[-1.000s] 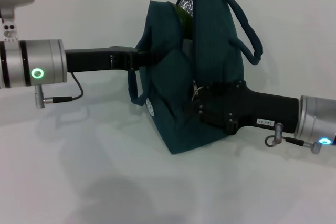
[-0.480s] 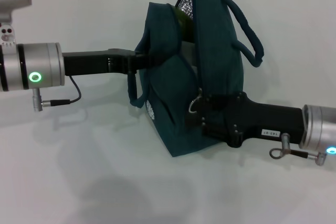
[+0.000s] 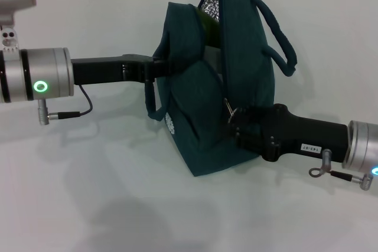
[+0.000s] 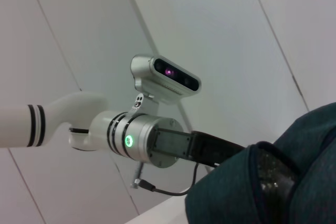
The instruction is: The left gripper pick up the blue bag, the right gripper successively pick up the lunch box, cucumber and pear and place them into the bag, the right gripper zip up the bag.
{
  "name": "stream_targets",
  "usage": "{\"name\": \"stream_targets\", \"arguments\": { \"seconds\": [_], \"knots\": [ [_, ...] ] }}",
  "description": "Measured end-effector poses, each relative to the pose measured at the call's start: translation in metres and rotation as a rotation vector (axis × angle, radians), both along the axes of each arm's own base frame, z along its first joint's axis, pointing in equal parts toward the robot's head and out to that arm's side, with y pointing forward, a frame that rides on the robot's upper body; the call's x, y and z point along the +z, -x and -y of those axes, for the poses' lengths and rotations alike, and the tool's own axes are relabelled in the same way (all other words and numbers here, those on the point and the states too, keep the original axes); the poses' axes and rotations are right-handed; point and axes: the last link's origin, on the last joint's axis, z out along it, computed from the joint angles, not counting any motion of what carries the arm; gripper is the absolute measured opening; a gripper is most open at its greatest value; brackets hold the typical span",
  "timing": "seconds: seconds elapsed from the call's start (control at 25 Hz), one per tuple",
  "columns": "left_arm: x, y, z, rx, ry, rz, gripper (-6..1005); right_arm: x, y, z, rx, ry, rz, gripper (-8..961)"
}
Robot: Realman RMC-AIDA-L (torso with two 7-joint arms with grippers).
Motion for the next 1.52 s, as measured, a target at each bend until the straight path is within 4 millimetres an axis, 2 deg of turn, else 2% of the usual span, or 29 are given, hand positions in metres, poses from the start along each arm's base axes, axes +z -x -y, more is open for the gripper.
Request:
{"name": "stream_targets", "arguments": {
  "seconds": [0.6,0.92,1.24,1.52],
  "knots": [
    [0.0,0.0,0.0,-0.005,-0.009,-0.001,57,-0.004,0.003,-0.015,-0.043,-0.061,0.04,226],
    [0.001,0.001,-0.001,-0.004,-0.015,-0.005,57,-0.004,0.004,-0.015,-0.05,-0.048,0.026,43],
    [0.004,-0.001,-0.004,-0.012,-0.023,-0.009,57,0.007,0.007,-0.008,-0.088,0.073,-0.045,42],
    [0.005,-0.002,-0.005,-0.017,-0.027,-0.011,57,0.012,0.005,-0.005,-0.087,0.085,-0.072,41]
  ]
}}
